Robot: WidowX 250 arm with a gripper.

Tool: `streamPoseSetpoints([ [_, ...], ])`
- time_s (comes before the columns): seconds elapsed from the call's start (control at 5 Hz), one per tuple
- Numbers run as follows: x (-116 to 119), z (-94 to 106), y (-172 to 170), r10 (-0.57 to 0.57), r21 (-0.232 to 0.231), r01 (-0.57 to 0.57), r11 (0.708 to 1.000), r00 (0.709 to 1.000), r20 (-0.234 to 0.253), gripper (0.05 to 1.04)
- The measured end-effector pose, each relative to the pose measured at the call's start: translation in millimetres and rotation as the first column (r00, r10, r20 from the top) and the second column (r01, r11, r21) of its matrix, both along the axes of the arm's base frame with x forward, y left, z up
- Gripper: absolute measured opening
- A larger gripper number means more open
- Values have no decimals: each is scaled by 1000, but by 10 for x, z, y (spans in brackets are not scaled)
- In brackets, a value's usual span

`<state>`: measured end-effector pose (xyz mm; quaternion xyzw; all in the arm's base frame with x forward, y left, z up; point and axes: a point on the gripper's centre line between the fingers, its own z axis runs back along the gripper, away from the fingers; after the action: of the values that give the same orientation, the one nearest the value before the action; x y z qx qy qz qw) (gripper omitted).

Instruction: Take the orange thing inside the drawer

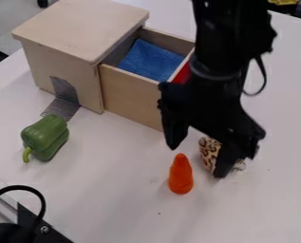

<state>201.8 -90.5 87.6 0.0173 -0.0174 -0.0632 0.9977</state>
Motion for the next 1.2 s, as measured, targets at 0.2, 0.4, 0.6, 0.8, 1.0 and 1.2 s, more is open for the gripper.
streamPoseSetpoints([
  [0.2,-155,-80,82,1,57,0,998,1000,-4,995],
  [0.4,-266,-38,186,15,71,-17,997,1000,21,995],
  [0.6,-276,-39,291,54,62,-56,996,998,36,995],
  [0.8,-192,-173,338,73,17,-73,997,997,19,995],
  [1.0,-101,-402,342,66,-19,-66,998,998,-20,995],
  [1.2,-5,-517,348,62,-41,-63,997,998,-17,995],
])
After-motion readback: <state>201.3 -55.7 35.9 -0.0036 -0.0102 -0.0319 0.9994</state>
